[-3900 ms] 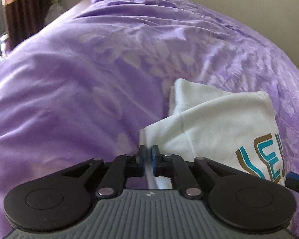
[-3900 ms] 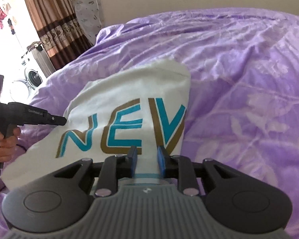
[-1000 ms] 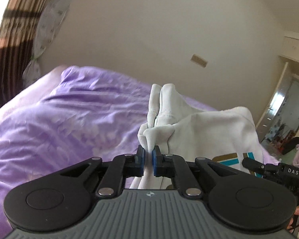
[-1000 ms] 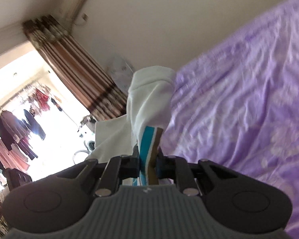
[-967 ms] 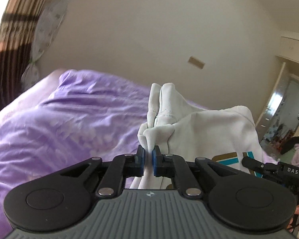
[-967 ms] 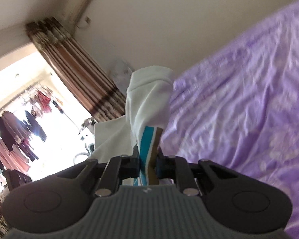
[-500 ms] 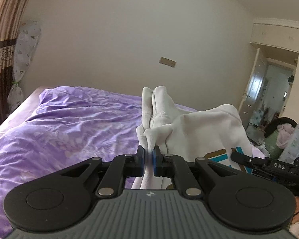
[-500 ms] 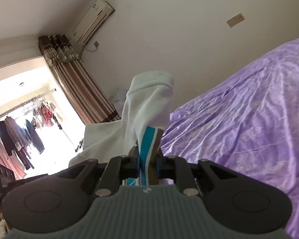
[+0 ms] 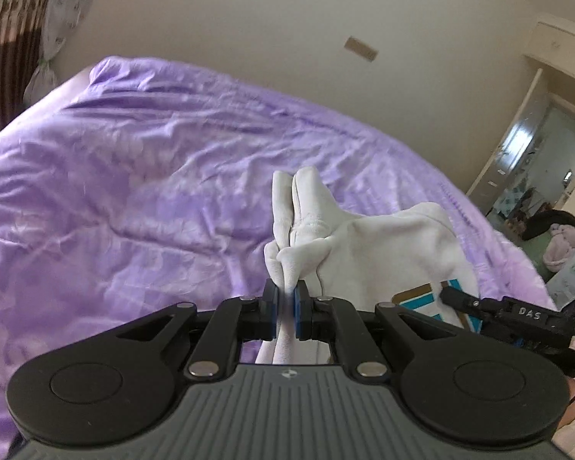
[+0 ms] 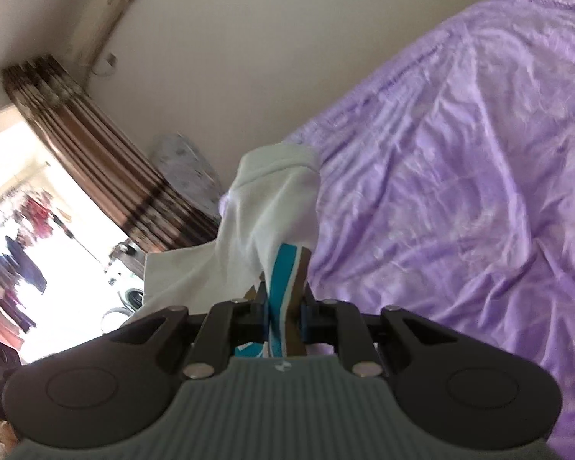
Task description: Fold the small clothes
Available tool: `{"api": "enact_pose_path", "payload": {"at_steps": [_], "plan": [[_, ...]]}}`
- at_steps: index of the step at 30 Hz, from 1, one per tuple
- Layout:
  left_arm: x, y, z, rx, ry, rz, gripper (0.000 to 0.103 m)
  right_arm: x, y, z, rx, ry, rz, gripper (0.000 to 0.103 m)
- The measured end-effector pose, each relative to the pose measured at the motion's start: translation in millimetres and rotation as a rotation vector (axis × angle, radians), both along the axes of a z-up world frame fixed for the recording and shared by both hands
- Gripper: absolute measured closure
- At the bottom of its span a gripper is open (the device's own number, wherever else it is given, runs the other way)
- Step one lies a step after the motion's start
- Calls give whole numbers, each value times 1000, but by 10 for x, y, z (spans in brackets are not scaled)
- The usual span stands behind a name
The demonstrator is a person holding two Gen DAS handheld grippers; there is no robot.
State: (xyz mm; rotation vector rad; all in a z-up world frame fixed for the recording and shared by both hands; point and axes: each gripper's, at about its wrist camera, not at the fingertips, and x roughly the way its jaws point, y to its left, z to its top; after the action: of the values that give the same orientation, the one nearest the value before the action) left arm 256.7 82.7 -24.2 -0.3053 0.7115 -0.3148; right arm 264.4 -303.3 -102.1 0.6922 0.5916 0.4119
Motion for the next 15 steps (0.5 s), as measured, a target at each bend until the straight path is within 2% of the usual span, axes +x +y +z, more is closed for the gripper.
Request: {"api": "enact_pose_path", "payload": {"at_steps": [3,8,12,15], "plan": [[280,82,-195,27,49,1,95,288,65,-128,-15,34,10,93],[639,172,-758,40,173,6,95,758,116,-579,-39,141,15,93],[787,237,-1189,37,254,19,95,966,114,-977,-57,250,5,93],[821,315,-1345,12,278,11,94,1070,55,-1227,-36,319,-5,93]]}}
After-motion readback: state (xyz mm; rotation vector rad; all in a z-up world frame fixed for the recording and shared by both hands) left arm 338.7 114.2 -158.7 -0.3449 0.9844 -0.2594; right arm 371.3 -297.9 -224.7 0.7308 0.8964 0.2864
